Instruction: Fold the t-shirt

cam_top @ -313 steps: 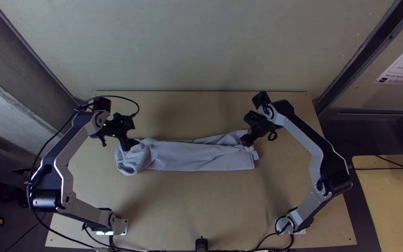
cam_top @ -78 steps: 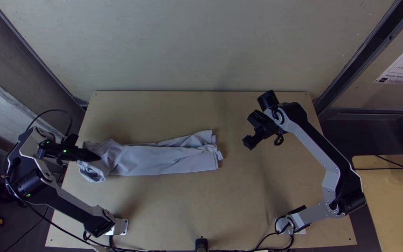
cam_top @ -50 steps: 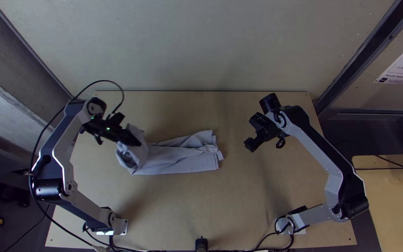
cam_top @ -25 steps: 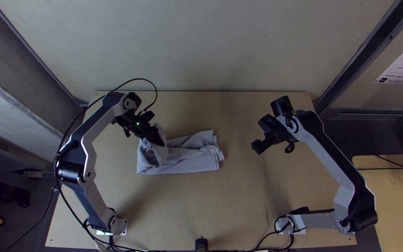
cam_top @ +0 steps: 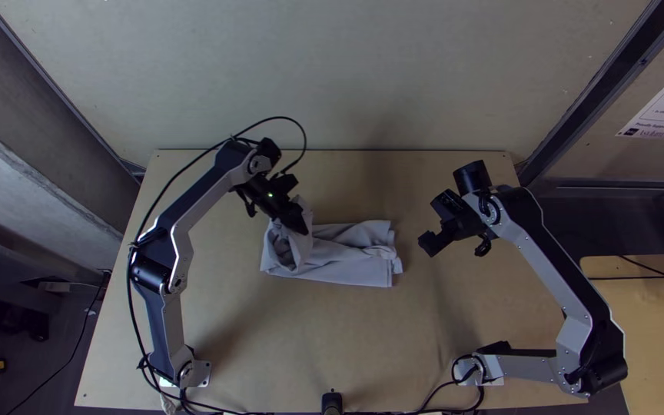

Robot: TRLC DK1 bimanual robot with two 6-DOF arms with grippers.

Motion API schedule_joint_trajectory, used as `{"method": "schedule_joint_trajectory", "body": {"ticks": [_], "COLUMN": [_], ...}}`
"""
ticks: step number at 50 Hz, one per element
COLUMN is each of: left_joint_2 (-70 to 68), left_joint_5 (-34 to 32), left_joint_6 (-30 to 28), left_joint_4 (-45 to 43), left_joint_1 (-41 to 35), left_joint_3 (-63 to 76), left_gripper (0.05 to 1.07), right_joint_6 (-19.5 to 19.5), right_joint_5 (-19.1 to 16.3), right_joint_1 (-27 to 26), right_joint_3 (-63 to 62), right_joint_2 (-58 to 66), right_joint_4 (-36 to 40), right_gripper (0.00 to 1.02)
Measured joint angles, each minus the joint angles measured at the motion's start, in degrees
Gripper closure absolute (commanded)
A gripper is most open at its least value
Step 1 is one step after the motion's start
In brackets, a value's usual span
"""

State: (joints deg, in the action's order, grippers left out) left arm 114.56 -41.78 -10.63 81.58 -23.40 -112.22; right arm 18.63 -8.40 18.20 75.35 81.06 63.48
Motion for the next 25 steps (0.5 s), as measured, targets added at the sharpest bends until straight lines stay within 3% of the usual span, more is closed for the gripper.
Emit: {"method": "schedule_joint_trajectory", "body": {"ticks": [25], "left_joint_2": [3.34], "left_joint_5": [0.48], "left_joint_6": [2.36], "left_joint_4": [-1.99], "left_joint_1": [-4.66], "left_joint_3": [-4.59], "left_gripper": [1.02], "right_joint_6": [-0.59], "right_joint_5": [0.0], "right_joint_1": [-1.9], "right_joint_3": [-0.7], "right_joint_2": [-1.92], "right_joint_4": [0.0], "right_gripper": [0.04]}}
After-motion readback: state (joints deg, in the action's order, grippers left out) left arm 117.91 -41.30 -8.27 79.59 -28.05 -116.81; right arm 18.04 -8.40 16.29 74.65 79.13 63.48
